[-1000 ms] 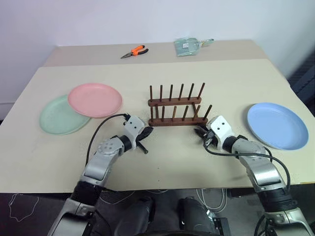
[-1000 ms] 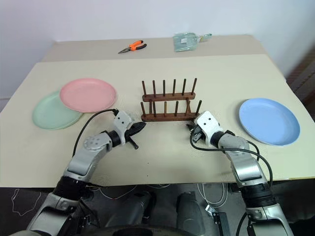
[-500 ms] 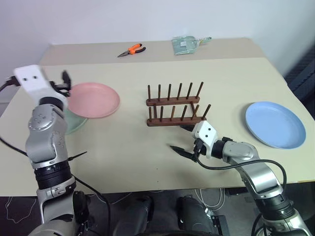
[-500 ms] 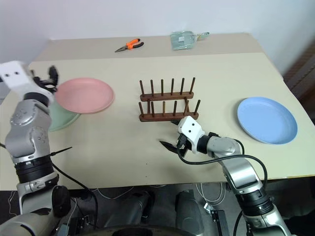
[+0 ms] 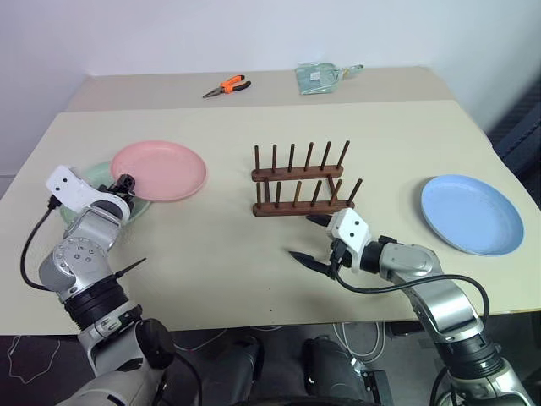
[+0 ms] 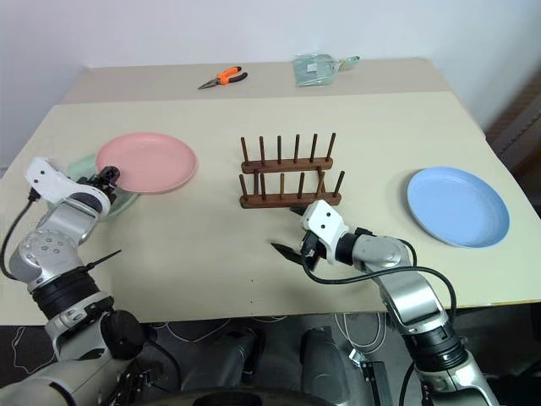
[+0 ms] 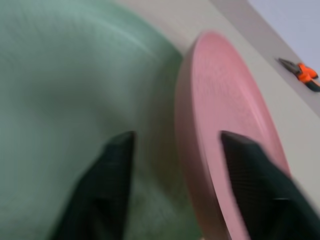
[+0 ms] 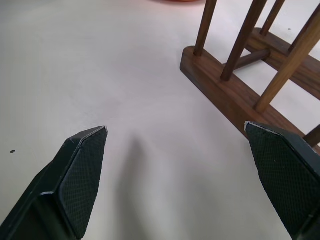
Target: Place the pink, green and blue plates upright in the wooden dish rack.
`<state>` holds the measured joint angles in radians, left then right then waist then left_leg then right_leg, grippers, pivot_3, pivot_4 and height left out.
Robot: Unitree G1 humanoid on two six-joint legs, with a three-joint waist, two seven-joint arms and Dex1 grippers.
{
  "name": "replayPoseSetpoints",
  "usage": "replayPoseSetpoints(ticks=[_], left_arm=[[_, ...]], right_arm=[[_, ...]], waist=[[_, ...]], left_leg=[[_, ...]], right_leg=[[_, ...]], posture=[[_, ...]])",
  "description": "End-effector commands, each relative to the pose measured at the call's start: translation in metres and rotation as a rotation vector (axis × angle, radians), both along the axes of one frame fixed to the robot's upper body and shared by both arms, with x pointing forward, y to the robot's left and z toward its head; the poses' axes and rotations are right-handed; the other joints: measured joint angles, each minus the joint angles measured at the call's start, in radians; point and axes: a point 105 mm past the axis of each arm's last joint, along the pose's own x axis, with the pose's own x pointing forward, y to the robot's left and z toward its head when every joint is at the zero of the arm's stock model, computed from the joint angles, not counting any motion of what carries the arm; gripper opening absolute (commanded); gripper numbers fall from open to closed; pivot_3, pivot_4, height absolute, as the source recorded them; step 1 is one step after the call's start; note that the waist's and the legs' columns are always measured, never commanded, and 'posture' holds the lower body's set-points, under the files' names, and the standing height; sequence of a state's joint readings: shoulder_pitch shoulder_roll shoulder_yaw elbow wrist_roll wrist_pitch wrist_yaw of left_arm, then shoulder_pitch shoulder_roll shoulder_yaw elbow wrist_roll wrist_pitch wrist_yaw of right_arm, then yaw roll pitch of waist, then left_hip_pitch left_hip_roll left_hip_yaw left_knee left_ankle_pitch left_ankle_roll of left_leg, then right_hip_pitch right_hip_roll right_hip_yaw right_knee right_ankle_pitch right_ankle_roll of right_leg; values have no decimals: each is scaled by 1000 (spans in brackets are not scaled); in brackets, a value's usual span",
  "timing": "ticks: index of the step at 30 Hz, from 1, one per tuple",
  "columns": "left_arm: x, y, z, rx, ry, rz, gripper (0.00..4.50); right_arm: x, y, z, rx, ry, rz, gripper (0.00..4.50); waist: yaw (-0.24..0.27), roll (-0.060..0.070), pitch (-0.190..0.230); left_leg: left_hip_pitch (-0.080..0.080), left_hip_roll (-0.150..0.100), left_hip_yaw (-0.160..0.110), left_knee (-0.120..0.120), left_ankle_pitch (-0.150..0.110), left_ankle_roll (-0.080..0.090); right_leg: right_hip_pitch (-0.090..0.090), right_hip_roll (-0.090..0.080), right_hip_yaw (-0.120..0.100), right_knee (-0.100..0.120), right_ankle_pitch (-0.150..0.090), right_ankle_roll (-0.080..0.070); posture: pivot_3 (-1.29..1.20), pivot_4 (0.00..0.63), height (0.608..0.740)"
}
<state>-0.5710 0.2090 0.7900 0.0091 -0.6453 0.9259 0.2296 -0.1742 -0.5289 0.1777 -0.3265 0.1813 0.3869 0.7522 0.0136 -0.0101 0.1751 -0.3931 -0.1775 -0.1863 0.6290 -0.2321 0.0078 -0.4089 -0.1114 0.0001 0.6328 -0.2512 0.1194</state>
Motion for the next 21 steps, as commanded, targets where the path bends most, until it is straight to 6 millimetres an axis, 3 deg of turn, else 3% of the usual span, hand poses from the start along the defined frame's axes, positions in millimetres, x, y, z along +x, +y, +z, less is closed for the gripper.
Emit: replayPoseSetpoints(ticks=[1,2,6,9,11,14,21], left_arm=[[5,1,16,8,-57,-7,584],[6,-1,18,11,-66,-20,19],[10,-8,36,74,-148,-72,19],[7,-21,73,139,-317,-124,19],[7,-40,98,195,-410,-193,19],[10,-77,128,261,-493,-306,19],[11,-153,170,285,-601,-488,19]], right_arm=[[1,-4,25,11,-92,-7,4500],[2,-7,27,1,-93,-9,4500],[-1,-18,44,-15,-90,5,4500],[0,-18,76,-50,-198,36,4500],[3,-8,103,-51,-307,70,4500],[7,14,127,-75,-462,133,4500],[46,42,140,-341,-832,125,4500]], waist=[[1,0,0],[1,0,0],[2,-1,0],[0,-1,1],[-2,-1,1],[0,-2,1],[0,-3,1]], left_leg=[[0,0,0,0,0,-1],[0,0,0,0,0,-1],[0,0,0,1,0,0],[-1,0,0,0,0,0],[-2,0,1,0,0,0],[-2,1,1,1,0,0],[-2,-1,3,1,4,-3]], right_leg=[[0,0,0,0,0,0],[0,0,0,0,0,0],[0,0,0,0,0,0],[0,-1,0,0,0,0],[-1,-1,0,0,0,-1],[-1,0,0,0,1,-1],[0,-1,0,-2,2,2]], posture=[[0,150,740],[0,150,740],[0,150,740],[0,150,740],[0,150,740],[0,150,740],[0,150,740]])
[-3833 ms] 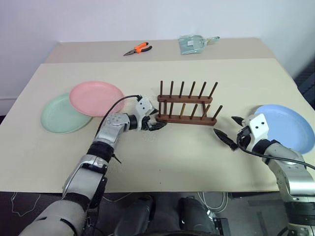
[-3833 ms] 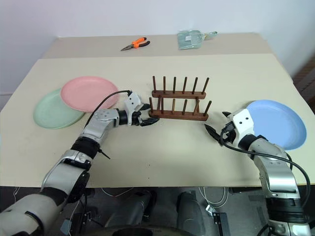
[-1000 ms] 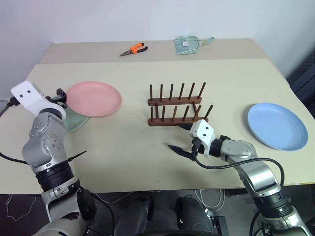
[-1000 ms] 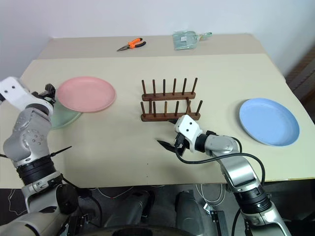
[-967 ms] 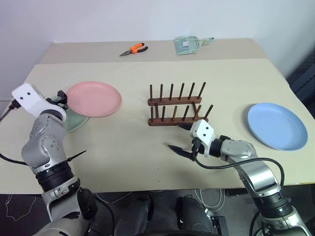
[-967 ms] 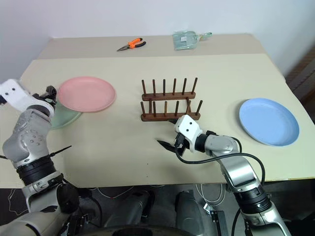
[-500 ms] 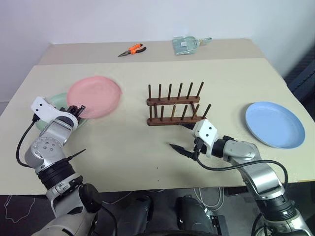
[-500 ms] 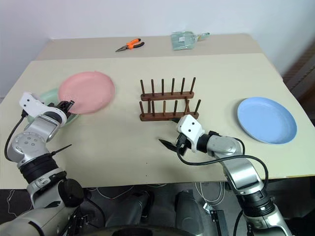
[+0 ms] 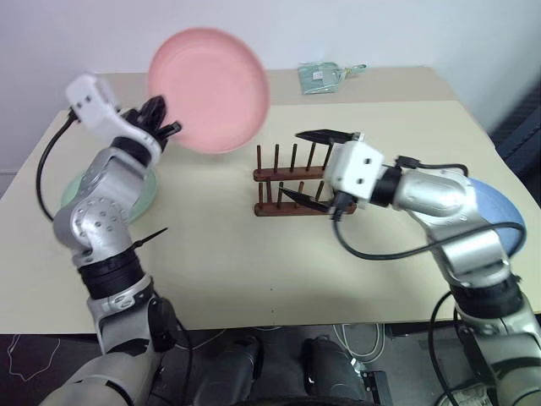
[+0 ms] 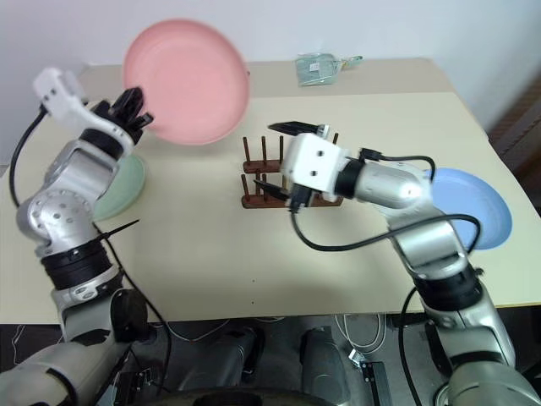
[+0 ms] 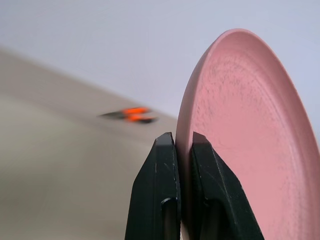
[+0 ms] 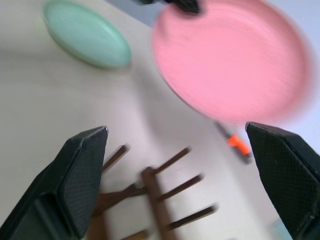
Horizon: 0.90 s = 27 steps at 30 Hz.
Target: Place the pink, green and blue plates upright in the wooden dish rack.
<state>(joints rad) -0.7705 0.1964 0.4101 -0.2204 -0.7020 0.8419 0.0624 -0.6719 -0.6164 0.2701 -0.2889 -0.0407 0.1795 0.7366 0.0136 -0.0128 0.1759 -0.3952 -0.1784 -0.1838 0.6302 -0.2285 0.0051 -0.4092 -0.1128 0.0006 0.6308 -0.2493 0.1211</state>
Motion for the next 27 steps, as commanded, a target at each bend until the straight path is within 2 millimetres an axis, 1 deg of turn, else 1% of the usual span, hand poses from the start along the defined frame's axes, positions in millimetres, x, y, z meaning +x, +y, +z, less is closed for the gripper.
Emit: replayPoseSetpoints(ticks=[1,3,5,6,7,9,10,11,12,13,14,15,16,18,20,21,23,24,26,27], left_arm=[[-8,-28,25,-10,-70,-66,19],[-9,-40,24,-13,-60,-98,19],[-11,-50,21,3,-49,-124,19],[-11,-53,19,1,-45,-133,0],[-12,-56,18,-5,-37,-141,0],[-12,-58,14,-11,-24,-151,0],[-12,-60,11,-15,-12,-159,0],[-11,-60,9,-18,-5,-164,0],[-11,-60,7,-38,3,-176,359],[-11,-60,7,-64,8,-187,738],[-10,-60,6,-87,13,-192,1013],[-9,-58,8,-125,13,-191,1494],[-9,-55,11,-157,7,-185,1983],[-6,-43,21,-214,-27,-133,3024],[-5,-34,25,-230,-46,-95,4007],[-4,-24,27,-198,-67,-43,4007],[-5,-5,29,-20,-131,63,4007],[-6,-1,29,47,-153,88,4007],[-10,4,22,164,-191,88,4007],[-14,4,16,215,-212,69,4007]], right_arm=[[16,6,6,-96,-197,-32,4500],[28,6,8,-124,-281,-78,4500],[36,6,13,-124,-345,-111,4500],[38,6,13,-121,-353,-117,3999],[39,7,12,-121,-355,-119,3717],[40,6,9,-131,-360,-122,2762],[40,5,7,-140,-368,-129,2146],[40,5,5,-145,-374,-134,1805],[40,3,4,-157,-385,-140,1201],[40,2,3,-162,-391,-144,696],[40,1,2,-164,-397,-147,271],[39,0,2,-165,-404,-152,0],[39,-1,2,-167,-410,-157,0],[39,-5,2,-172,-421,-174,0],[38,-8,2,-171,-422,-187,0],[38,-15,3,-159,-418,-207,0],[38,-34,6,-83,-376,-274,0],[38,-39,7,-58,-361,-294,0],[32,-53,13,47,-314,-312,0],[28,-60,20,164,-266,-319,0]], waist=[[0,0,0],[-2,0,0],[-3,0,0],[-3,0,0],[-3,0,0],[-2,0,0],[-2,0,0],[-1,0,0],[-2,0,0],[-1,0,0],[-1,0,0],[0,0,0],[1,0,1],[1,-1,1],[1,-1,1],[0,-1,1],[-1,-1,1],[-2,-1,1],[-1,0,0],[-1,0,0]], left_leg=[[0,0,0,0,0,0],[0,0,0,-1,0,0],[-1,1,0,-2,1,0],[-1,1,0,-2,1,0],[-1,1,0,-2,2,-1],[-2,1,0,-2,2,-1],[-2,1,0,-1,2,-1],[-2,1,0,-1,2,-1],[-2,1,0,-1,2,-1],[-2,1,0,-1,2,-1],[-2,1,0,-1,2,-1],[-2,1,0,-1,2,-1],[-2,1,0,-1,2,-1],[-2,1,0,0,2,-1],[-2,1,0,0,2,-2],[-2,1,0,0,2,-2],[-1,1,0,-1,2,-2],[-2,2,1,-1,2,-2],[-1,2,4,-3,2,-2],[-2,2,6,-3,2,-2]], right_leg=[[0,0,0,0,0,0],[-1,0,0,0,0,0],[-3,1,1,1,0,0],[-4,1,1,2,0,0],[-4,1,2,2,0,0],[-4,1,2,2,0,0],[-4,1,2,2,0,0],[-4,2,2,2,0,0],[-4,3,2,2,0,0],[-4,4,2,2,0,-1],[-4,4,2,2,0,-1],[-4,4,2,2,0,-1],[-4,4,3,2,0,-1],[-4,4,3,2,0,-1],[-4,4,3,2,1,-1],[-4,4,3,2,1,-1],[-4,5,4,3,1,-1],[-5,5,5,3,1,-1],[-8,7,11,5,1,-1],[-9,7,13,5,1,-1]], posture=[[0,150,740],[0,150,740],[0,150,740],[0,150,740],[0,150,740],[0,150,740],[0,150,740],[0,150,740],[0,150,740],[0,150,740],[0,150,740],[0,150,740],[0,150,740],[0,150,740],[0,150,740],[0,150,740],[0,150,740],[0,150,740],[0,150,740],[0,150,740]])
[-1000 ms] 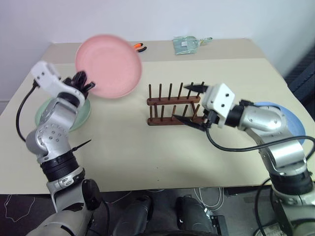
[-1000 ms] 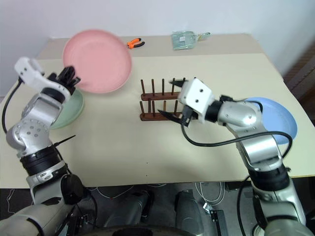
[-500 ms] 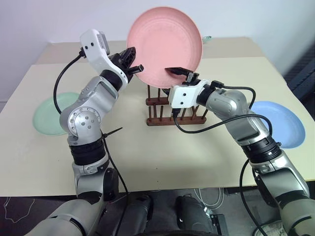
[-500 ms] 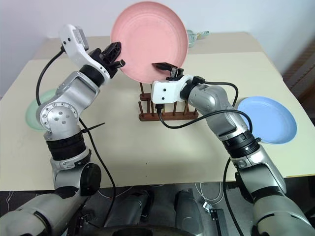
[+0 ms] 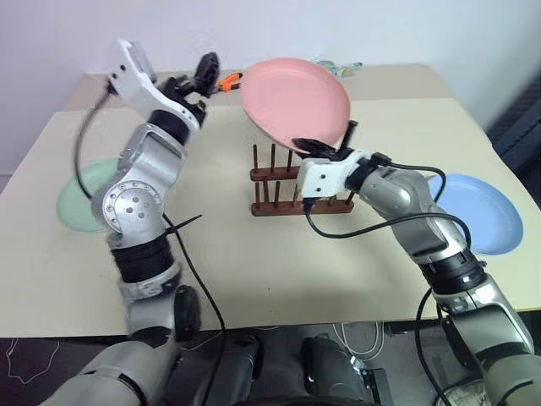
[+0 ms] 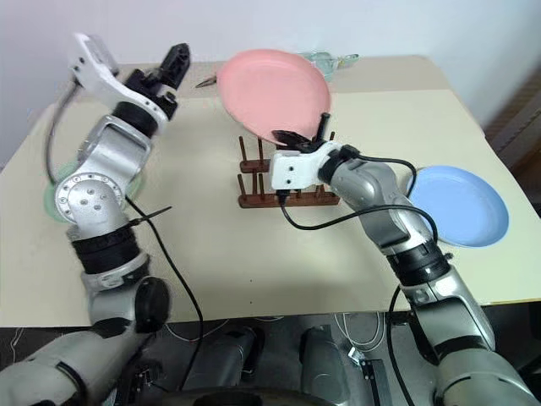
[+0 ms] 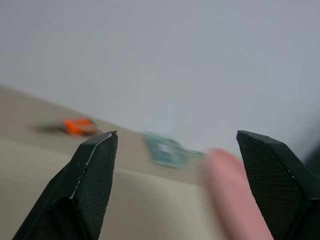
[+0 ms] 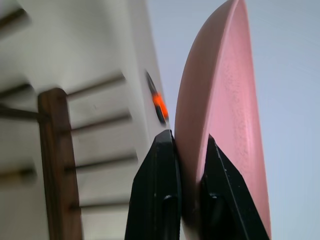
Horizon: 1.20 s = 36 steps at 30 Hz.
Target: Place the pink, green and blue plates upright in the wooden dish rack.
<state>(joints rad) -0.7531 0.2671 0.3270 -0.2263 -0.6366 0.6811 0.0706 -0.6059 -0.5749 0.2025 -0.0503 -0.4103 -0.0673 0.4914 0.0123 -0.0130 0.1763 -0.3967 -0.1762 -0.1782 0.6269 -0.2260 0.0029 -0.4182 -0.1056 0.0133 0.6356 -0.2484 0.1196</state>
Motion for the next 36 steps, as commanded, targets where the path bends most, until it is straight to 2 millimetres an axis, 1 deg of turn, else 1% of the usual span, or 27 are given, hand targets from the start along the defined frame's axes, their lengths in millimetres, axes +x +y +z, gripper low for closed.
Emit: replayPoseSetpoints(ticks=[1,2,3,5,6,7,10,13,16,23,26,30,32,33,36], left_arm=[[-14,-7,-11,208,-98,-64,4007],[-18,-9,-17,256,-106,-85,4007],[-20,-10,-21,287,-113,-99,4007],[-30,-26,-52,438,-82,-215,4007],[-36,-33,-65,484,-74,-274,4007],[-43,-40,-74,493,-73,-333,4007],[-58,-53,-83,438,-66,-465,4007],[-70,-64,-90,445,-60,-558,4007],[-75,-70,-95,455,-49,-602,4007],[-78,-75,-95,450,-50,-622,4007],[-79,-76,-97,462,-46,-625,4007],[-79,-76,-97,463,-45,-625,4007],[-80,-77,-102,479,-30,-634,4078],[-80,-77,-105,484,-20,-641,4500],[-81,-77,-108,493,-8,-644,4500]], right_arm=[[-20,-22,46,381,6,38,0],[-24,-26,50,479,44,55,0],[-26,-28,52,533,71,67,0],[-37,-31,57,819,216,144,0],[-42,-31,57,935,290,182,0],[-46,-31,55,1025,351,214,0],[-54,-29,51,1176,461,247,0],[-60,-24,48,1240,517,249,0],[-62,-22,41,1267,548,222,0],[-57,-26,23,1318,615,152,0],[-51,-28,14,1373,665,121,0],[-49,-29,12,1388,679,106,0],[-45,-30,12,1357,663,92,792],[-43,-31,14,1325,637,81,1255],[-40,-36,23,1200,532,54,2510]], waist=[[0,0,0],[0,0,0],[0,0,0],[-1,0,0],[-1,1,0],[0,2,0],[1,2,0],[0,3,1],[-3,4,0],[-1,5,0],[-1,5,0],[-1,5,0],[-1,5,0],[-2,5,0],[-1,5,0]], left_leg=[[0,0,1,0,0,0],[0,0,2,0,0,1],[0,1,2,0,0,1],[-1,1,3,1,0,1],[0,3,3,0,-1,1],[0,4,5,0,-1,1],[-1,8,6,-1,-4,6],[-3,11,7,0,-3,5],[-2,13,9,-1,-3,5],[-3,13,11,-2,-3,5],[-2,13,11,-2,-3,5],[-3,13,11,-2,-3,5],[-2,13,11,-2,-3,5],[-3,13,11,-2,-3,5],[-2,13,12,-2,-3,5]], right_leg=[[0,0,1,0,0,0],[-1,0,2,0,0,0],[-1,1,3,0,0,0],[-1,1,4,0,1,-1],[-1,3,4,-1,2,-2],[-1,3,5,-1,2,-3],[-3,4,6,-1,4,-6],[-6,7,6,-1,5,-8],[-7,8,7,-1,5,-9],[-9,8,9,-1,6,-8],[-9,8,9,-1,6,-8],[-9,8,9,-1,6,-9],[-9,8,9,-1,6,-9],[-9,8,9,-1,6,-9],[-9,8,9,-1,6,-9]], posture=[[0,150,740],[0,150,740],[0,150,740],[0,150,740],[0,150,740],[0,150,740],[0,150,740],[0,150,740],[0,150,740],[0,150,740],[0,150,740],[0,150,740],[0,150,740],[0,150,740],[0,150,740]])
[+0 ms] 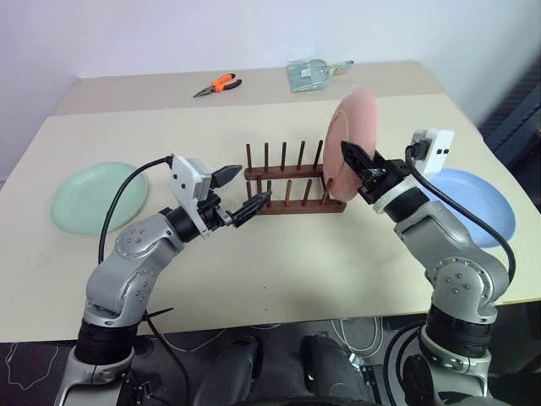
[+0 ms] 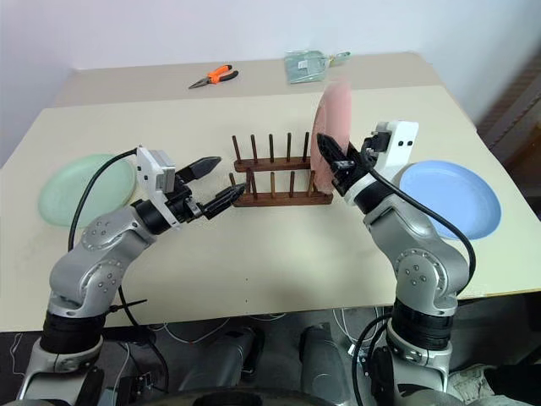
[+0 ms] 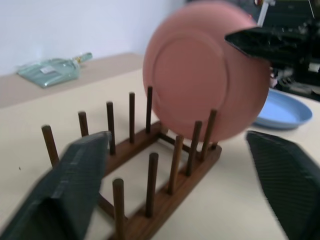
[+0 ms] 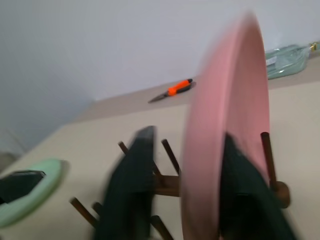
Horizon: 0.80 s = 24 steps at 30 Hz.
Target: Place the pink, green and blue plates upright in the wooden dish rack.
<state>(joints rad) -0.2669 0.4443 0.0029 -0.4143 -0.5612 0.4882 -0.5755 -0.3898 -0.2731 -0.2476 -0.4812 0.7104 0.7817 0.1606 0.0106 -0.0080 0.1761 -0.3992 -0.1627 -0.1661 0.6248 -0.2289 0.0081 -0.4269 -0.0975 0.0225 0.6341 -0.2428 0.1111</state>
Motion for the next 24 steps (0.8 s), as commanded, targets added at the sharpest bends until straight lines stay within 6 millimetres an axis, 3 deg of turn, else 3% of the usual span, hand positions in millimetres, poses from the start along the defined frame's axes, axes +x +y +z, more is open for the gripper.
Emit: replayPoseSetpoints(ticks=[1,9,13,14,17,18,20,22,24], left_arm=[[-6,-1,4,22,-34,-13,4500],[9,22,-1,56,-53,136,4500],[20,41,3,50,-87,265,4500],[28,57,4,22,-78,357,4500],[51,137,-1,1,-25,829,4500],[52,168,-4,-4,5,1006,4500],[47,208,-9,-48,64,1246,4500],[36,239,-15,-76,116,1424,4500],[27,255,-21,-83,165,1524,4500]], right_arm=[[-1,-3,25,-135,-155,-30,2510],[-1,-16,49,-439,-322,-58,2510],[-1,-22,67,-524,-420,-88,3786],[-3,-18,78,-569,-479,-77,4298],[-22,33,91,-743,-648,127,4413],[-28,51,84,-790,-673,214,4413],[-33,73,71,-831,-691,317,4413],[-33,89,58,-839,-696,373,4413],[-34,99,47,-859,-707,406,4413]], waist=[[1,0,0],[3,0,0],[1,0,0],[1,0,0],[-5,1,1],[-8,1,1],[-9,-3,-1],[-4,-6,-2],[1,-6,-2]], left_leg=[[0,0,0,0,0,0],[0,0,0,0,0,0],[0,1,1,0,0,0],[0,1,1,0,0,0],[0,1,2,0,0,0],[0,2,2,0,0,0],[0,5,2,0,-1,-2],[0,6,1,0,-2,-4],[-1,5,1,3,0,-7]], right_leg=[[0,0,0,0,0,0],[0,0,0,-1,0,0],[0,0,0,-1,0,0],[0,0,0,-1,0,0],[-1,0,0,-1,1,-1],[-1,1,0,-1,1,-1],[-1,2,-1,-1,1,-1],[-1,3,-2,-1,1,-1],[-1,2,-2,-1,2,0]], posture=[[0,150,740],[0,150,740],[0,150,740],[0,150,740],[0,150,740],[0,150,740],[0,150,740],[0,150,740],[0,150,740]])
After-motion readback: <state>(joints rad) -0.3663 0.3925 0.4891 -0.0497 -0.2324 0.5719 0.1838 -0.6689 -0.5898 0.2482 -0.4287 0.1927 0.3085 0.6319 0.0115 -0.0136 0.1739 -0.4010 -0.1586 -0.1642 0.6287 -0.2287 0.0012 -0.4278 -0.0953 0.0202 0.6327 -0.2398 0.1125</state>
